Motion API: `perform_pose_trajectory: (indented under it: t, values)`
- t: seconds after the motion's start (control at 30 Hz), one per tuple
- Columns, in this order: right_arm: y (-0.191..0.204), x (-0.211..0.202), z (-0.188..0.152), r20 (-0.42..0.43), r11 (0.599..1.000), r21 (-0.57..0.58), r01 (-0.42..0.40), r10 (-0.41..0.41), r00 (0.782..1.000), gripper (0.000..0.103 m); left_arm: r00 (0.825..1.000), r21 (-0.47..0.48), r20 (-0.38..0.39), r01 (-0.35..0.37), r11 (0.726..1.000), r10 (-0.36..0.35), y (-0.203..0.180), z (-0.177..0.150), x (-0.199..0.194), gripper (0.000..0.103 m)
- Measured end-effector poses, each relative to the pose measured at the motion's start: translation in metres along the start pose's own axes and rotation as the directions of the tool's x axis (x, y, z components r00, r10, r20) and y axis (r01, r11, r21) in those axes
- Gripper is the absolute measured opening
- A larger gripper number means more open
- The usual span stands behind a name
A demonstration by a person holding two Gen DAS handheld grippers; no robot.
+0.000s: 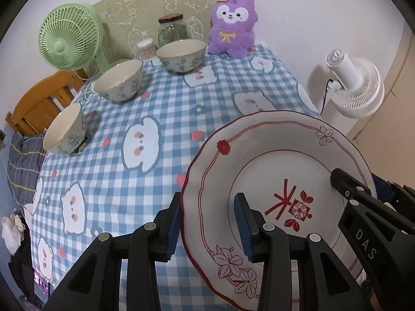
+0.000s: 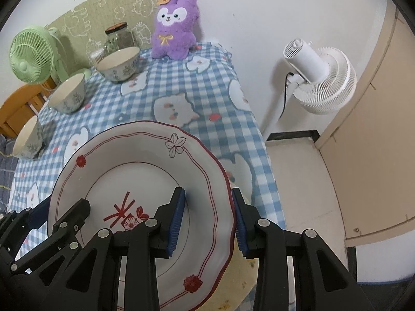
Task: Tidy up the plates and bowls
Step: 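Carry the three-plate stack with both grippers toward the table edge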
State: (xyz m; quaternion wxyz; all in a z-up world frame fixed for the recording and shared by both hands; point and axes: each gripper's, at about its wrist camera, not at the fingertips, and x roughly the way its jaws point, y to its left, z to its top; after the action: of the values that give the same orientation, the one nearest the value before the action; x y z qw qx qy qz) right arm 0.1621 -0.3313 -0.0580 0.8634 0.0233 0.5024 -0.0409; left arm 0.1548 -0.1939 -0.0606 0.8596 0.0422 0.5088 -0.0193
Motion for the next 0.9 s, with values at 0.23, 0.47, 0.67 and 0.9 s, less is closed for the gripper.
perform_pose_trajectory:
  t: [0.23,0.47,0.67,0.9]
  values:
    - [-0.005,0.011,-0.021,-0.025,1.000,0.015,0.023,-0.022,0.999,0.039,0.999,0.018,-0.029,0.020,1.000,-0.019,-0.005,-0.018,0.012,0.038]
    - [-0.008,0.018,-0.034,-0.047,0.999,0.026,0.038,-0.037,0.998,0.039,0.998,0.028,-0.059,0.031,0.999,-0.029,-0.009,-0.030,0.020,0.038]
    - [-0.011,0.022,-0.038,-0.061,0.999,0.036,0.034,-0.032,0.998,0.039,0.999,0.047,-0.048,0.011,0.999,-0.009,-0.013,-0.033,0.022,0.038]
    - [-0.007,0.022,-0.039,-0.049,0.998,0.026,0.056,-0.054,0.997,0.040,1.000,0.043,-0.030,-0.006,0.999,0.007,-0.014,-0.034,0.024,0.038]
